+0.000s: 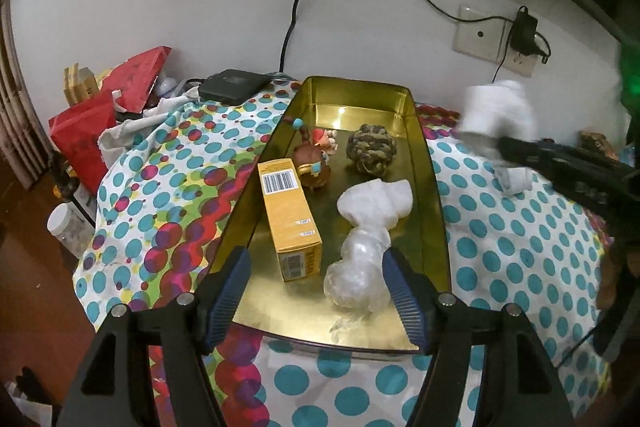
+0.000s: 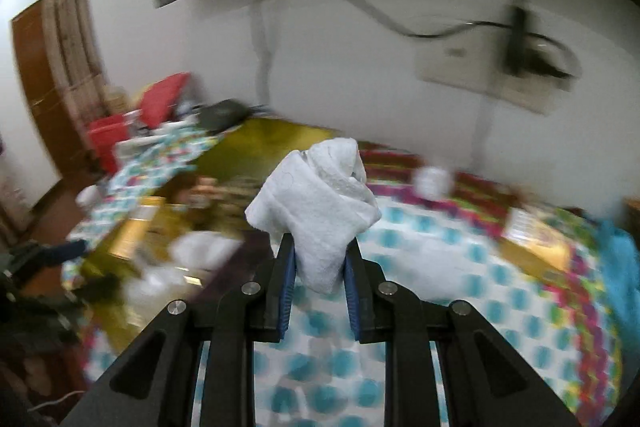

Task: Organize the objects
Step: 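Carry the white cloth into the gold tray and release it with the right tool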

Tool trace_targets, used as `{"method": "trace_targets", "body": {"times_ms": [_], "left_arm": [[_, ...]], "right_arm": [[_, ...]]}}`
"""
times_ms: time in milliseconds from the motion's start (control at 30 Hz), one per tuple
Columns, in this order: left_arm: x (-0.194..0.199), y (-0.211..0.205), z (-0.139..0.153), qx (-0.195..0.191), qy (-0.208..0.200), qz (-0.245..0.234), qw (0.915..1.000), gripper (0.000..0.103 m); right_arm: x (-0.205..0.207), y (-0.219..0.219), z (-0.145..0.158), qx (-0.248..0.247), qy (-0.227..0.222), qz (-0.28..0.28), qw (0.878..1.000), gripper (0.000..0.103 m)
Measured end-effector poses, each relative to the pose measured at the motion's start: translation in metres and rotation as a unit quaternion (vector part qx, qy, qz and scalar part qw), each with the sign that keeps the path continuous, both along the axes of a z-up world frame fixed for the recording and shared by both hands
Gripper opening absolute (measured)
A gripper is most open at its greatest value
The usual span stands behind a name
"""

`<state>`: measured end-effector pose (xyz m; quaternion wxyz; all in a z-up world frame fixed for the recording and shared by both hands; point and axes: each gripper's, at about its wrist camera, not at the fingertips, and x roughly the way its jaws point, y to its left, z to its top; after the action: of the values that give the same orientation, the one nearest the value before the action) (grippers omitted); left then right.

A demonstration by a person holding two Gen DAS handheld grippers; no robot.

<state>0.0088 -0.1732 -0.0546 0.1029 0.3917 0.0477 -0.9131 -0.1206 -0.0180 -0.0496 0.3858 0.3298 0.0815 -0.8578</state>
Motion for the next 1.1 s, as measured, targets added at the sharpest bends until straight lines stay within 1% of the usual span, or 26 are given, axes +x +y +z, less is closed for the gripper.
{"method": "trace_targets", "body": {"times_ms": [67, 167, 233, 333, 367, 600, 667, 767, 833, 900, 1033, 1100], "left_arm": [[0.002, -0.003, 0.001, -0.004, -0.001, 0.003, 1.0000, 0.070], [0.007, -0.011, 0.002, -0.008, 0.003, 0.010, 0.9999, 0.070], [0.011, -0.018, 0.003, -0.004, 0.006, 0.017, 0.9998, 0.070], [0.014, -0.026, 0.004, 0.002, 0.012, 0.021, 0.9997, 0.070], [0.014, -0.028, 0.003, 0.002, 0.012, 0.024, 0.9996, 0.070], [0.013, -0.031, -0.004, 0.010, 0.006, 0.023, 0.9997, 0.070], [0.012, -0.029, -0.006, 0.008, 0.005, 0.020, 0.9998, 0.070], [0.011, -0.024, -0.007, 0.003, 0.003, 0.014, 0.9999, 0.070], [0.010, -0.022, -0.007, 0.003, 0.004, 0.011, 0.9999, 0.070], [0.010, -0.019, -0.006, 0.003, 0.005, 0.008, 1.0000, 0.070], [0.007, -0.010, -0.006, 0.001, 0.002, 0.001, 1.0000, 0.070], [0.006, -0.006, -0.005, -0.002, 0.002, -0.003, 1.0000, 0.070]], "right_arm": [[0.007, -0.011, 0.001, -0.002, -0.011, 0.029, 1.000, 0.021], [0.014, -0.030, -0.002, 0.019, -0.016, 0.063, 0.998, 0.021], [0.018, -0.048, -0.006, 0.034, -0.021, 0.079, 0.996, 0.021], [0.024, -0.062, -0.011, 0.045, -0.021, 0.091, 0.995, 0.021], [0.024, -0.062, -0.013, 0.050, -0.024, 0.079, 0.995, 0.021], [0.021, -0.074, -0.026, 0.069, -0.030, 0.085, 0.994, 0.023], [0.019, -0.073, -0.029, 0.068, -0.036, 0.085, 0.993, 0.025], [0.021, -0.068, -0.028, 0.058, -0.028, 0.088, 0.994, 0.026], [0.024, -0.062, -0.023, 0.044, -0.018, 0.088, 0.995, 0.031], [0.026, -0.054, -0.017, 0.036, -0.001, 0.083, 0.996, 0.039], [0.022, -0.026, -0.004, 0.015, 0.025, 0.058, 0.998, 0.045], [0.014, -0.001, 0.001, 0.009, 0.038, 0.028, 0.999, 0.059]]}}
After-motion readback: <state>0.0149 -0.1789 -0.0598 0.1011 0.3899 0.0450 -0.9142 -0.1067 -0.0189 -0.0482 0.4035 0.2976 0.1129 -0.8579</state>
